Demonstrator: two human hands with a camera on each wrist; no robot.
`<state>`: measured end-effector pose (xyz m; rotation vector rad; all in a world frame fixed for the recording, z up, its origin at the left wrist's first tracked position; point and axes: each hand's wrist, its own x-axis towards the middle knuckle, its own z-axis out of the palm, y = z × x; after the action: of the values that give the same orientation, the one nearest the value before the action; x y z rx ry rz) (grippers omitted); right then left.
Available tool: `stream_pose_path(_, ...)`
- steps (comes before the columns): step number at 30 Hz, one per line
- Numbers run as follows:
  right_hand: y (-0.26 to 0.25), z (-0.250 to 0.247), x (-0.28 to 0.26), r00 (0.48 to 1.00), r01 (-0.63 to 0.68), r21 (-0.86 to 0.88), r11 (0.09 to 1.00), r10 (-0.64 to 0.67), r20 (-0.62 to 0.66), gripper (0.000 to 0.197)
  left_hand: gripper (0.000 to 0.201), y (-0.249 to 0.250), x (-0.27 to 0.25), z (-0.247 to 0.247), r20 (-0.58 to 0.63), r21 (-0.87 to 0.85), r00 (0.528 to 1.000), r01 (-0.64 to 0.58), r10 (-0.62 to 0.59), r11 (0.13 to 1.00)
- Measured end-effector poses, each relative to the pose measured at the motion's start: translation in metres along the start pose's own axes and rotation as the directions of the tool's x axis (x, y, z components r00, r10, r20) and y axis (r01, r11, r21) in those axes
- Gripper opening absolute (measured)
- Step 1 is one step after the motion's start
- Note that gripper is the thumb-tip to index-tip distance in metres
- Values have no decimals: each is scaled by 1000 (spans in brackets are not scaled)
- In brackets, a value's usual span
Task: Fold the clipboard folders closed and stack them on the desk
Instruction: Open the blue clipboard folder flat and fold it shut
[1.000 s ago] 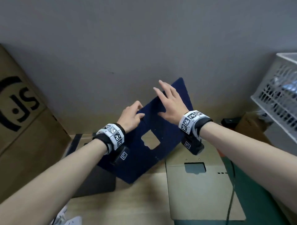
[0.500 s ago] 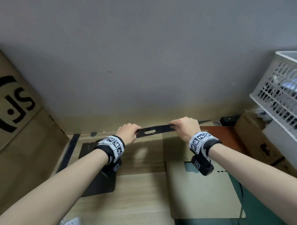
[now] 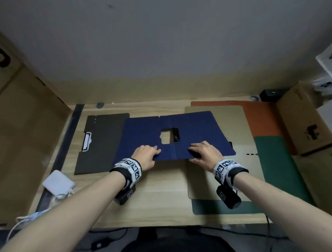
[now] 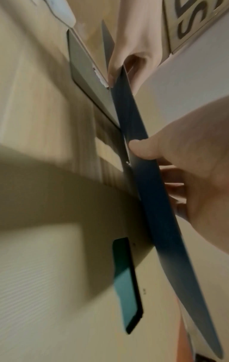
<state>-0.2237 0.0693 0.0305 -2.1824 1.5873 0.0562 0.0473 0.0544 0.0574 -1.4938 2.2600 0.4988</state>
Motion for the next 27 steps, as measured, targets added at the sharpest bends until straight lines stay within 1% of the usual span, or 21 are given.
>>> stream_pose_path(3,2,29,-3,1000,-20,1,1000,20,9,60,65,-1,3,28,45,40,998,-38,36,998)
stream_pose_path(6,2,53,-7,997,-36,11,999,35,65,60,64,-1,2,50,98,89,994,-52,43,995)
stream_pose_path(7,0,60,-6,995,-37,30,999,34,91,57,64,-1,2,56,119,109,992,-55,42,993)
stream_pose_path(10,-7,69,1,987,-54,113,992,36,156,36,68,-4,5,70,160,202,985,-91,58,975)
stream_pose_path(13,-17,68,16,981,-99,114,989,78,178,35,69,-16,8,82,195,245,975,-149,101,958)
stream_pose_path(14,-20,67,22,980,-109,107,988,89,181,37,64,-21,9,84,197,233,973,-166,121,958)
stream_pose_path(16,-27,64,34,975,-132,81,988,115,188,43,37,-34,11,86,171,152,969,-206,179,967)
stream_pose_path(17,-31,63,40,974,-146,62,987,133,184,47,23,-43,12,84,115,69,973,-208,199,976)
stream_pose_path(18,-34,64,45,972,-162,42,986,152,178,50,15,-54,13,83,50,-35,980,-189,190,981)
stream_pose_path(19,-37,65,49,970,-178,25,984,171,173,53,14,-65,15,82,-8,-135,988,-152,152,979)
stream_pose_path(20,-40,67,53,968,-189,11,982,185,167,56,19,-78,16,79,-49,-227,994,-105,97,968)
stream_pose_path(22,-44,71,58,964,-206,-22,978,207,168,59,28,-106,20,77,-118,-373,992,1,-48,928)
stream_pose_path(24,-48,74,58,956,-219,-68,973,228,182,61,34,-134,24,80,-161,-520,960,116,-230,847)
stream_pose_path(25,-51,76,57,952,-221,-94,971,236,196,63,38,-147,25,83,-150,-587,934,179,-323,790)
stream_pose_path(27,-54,80,56,944,-214,-141,967,242,226,67,45,-167,29,91,-89,-704,872,287,-481,650)
